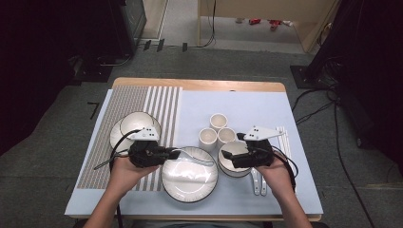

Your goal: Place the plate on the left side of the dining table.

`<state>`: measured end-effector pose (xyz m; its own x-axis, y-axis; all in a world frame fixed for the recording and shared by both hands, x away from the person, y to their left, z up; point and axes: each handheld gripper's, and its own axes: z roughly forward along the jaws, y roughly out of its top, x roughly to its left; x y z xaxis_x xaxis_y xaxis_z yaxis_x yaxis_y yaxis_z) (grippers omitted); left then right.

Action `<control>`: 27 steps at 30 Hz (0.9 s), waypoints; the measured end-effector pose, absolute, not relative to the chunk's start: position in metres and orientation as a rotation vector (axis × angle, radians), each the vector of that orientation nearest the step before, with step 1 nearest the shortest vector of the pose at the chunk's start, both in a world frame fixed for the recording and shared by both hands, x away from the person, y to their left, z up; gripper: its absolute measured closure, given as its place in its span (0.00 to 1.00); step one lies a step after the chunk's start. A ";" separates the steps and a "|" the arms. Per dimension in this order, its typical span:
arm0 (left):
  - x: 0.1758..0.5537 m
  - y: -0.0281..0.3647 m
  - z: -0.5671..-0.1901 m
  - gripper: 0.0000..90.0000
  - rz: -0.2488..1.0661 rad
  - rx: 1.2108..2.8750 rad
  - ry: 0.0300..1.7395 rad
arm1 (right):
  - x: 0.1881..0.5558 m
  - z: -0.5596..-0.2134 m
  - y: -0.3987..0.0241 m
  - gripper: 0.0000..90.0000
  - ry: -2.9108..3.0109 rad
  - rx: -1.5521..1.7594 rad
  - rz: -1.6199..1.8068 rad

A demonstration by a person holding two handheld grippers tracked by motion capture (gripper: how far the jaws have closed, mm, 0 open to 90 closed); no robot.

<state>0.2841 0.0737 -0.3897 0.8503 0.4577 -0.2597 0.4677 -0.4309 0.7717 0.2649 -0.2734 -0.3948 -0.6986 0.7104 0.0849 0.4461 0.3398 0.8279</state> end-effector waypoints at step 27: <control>0.294 0.091 -0.391 0.93 0.029 2.063 0.737 | 0.267 -0.397 -0.287 0.20 2.288 1.078 1.284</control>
<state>0.2939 0.0908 -0.3906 0.8208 0.5116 -0.2540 0.4901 -0.4024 0.7732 0.2673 -0.2870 -0.3966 -0.6716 0.7350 0.0934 0.4628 0.3178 0.8275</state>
